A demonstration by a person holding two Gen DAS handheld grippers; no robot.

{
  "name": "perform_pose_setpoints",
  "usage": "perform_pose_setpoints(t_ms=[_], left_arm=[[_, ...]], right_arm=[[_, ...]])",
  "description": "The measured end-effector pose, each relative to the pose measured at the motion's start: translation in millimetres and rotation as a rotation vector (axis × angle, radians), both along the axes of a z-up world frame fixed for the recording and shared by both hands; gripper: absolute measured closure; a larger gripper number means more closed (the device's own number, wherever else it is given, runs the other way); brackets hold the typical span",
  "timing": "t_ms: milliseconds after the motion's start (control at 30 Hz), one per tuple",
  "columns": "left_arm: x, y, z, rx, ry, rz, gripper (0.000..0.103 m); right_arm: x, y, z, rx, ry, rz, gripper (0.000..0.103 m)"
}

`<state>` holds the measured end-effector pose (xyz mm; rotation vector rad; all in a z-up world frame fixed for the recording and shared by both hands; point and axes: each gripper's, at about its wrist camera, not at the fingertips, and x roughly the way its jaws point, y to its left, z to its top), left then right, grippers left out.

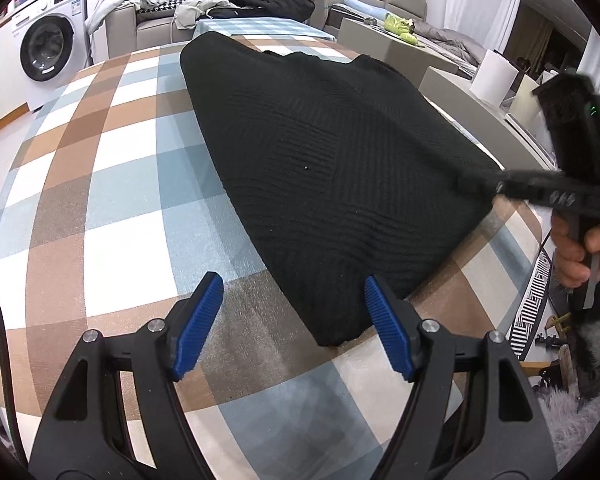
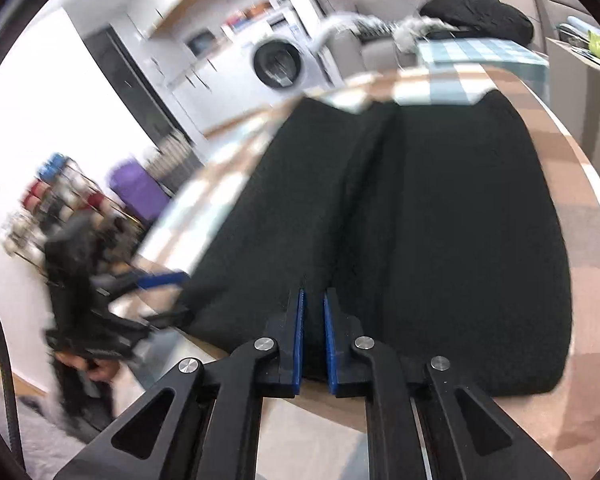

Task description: Fold small clothes

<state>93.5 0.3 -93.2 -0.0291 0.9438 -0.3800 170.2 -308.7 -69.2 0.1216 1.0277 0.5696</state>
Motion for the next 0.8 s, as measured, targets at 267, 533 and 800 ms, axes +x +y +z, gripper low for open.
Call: perform_pose_setpoints(t_ms=[267,533,800], left_arm=[[6.2,15.6,8.1,-0.051,-0.021,0.076,0.032],[16.0,23.5,7.9,-0.072,-0.016,0.135,0.032],[25.5,22.0,9.7,-0.073,-0.022,0.157,0.032]], right_arm=[[35.1,-10.8,-1.0,0.095,0.029,-0.089,0.059],[119.0,13.9,-17.9,0.112,0.069,-0.109,0.056],[148.2,46.1,3.8,0.054,-0.071,-0.052,0.093]])
